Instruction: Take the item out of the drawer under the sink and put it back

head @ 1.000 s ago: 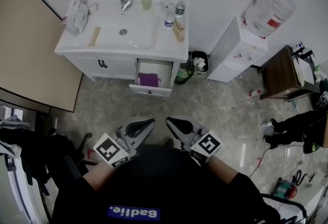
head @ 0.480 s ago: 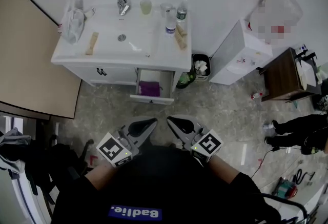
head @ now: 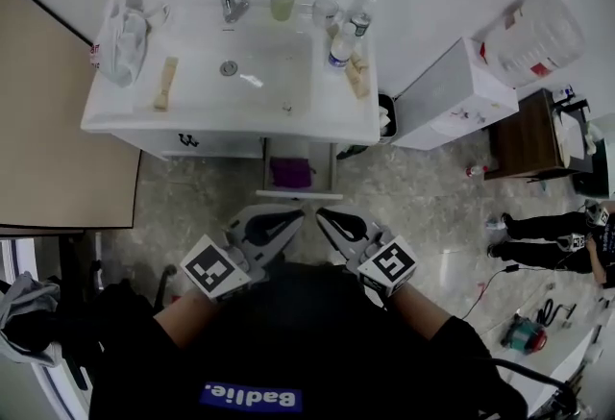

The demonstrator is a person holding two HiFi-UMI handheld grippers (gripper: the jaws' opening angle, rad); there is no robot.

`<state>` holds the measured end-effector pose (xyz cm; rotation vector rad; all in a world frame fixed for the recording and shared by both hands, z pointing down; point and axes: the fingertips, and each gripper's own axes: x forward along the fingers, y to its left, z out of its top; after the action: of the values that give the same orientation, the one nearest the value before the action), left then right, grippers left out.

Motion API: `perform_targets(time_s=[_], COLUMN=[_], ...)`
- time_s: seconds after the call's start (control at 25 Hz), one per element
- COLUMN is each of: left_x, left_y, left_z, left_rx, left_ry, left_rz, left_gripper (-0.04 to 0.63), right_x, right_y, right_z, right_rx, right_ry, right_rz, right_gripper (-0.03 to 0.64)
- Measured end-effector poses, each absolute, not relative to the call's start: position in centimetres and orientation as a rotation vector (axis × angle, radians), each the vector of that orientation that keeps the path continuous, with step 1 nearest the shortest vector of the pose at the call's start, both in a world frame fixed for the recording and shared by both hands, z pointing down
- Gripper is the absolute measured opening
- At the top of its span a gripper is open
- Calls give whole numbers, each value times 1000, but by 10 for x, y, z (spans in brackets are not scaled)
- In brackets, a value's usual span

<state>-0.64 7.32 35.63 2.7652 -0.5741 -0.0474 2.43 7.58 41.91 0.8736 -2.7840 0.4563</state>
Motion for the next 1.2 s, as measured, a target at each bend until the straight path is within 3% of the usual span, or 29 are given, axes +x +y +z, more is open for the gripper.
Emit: perform_targets(time_s=[0.44,0.96,1.2], left_x=[-21,-27,-35], left_y=[34,22,19], left_z=[375,400,413], left_rx=[2700,2613,2584], left_ry=[-659,-829,-859], left_rz=[-23,27,19], left_gripper=[-12,-12,-12], right_x=[16,16,5], right_y=[24,-14,-28], right_z=[498,650,715], right_rx=[718,515,424], right_ry=[-2651,-2346,-2202], right_rz=[463,480,425], right_gripper=[28,141,157])
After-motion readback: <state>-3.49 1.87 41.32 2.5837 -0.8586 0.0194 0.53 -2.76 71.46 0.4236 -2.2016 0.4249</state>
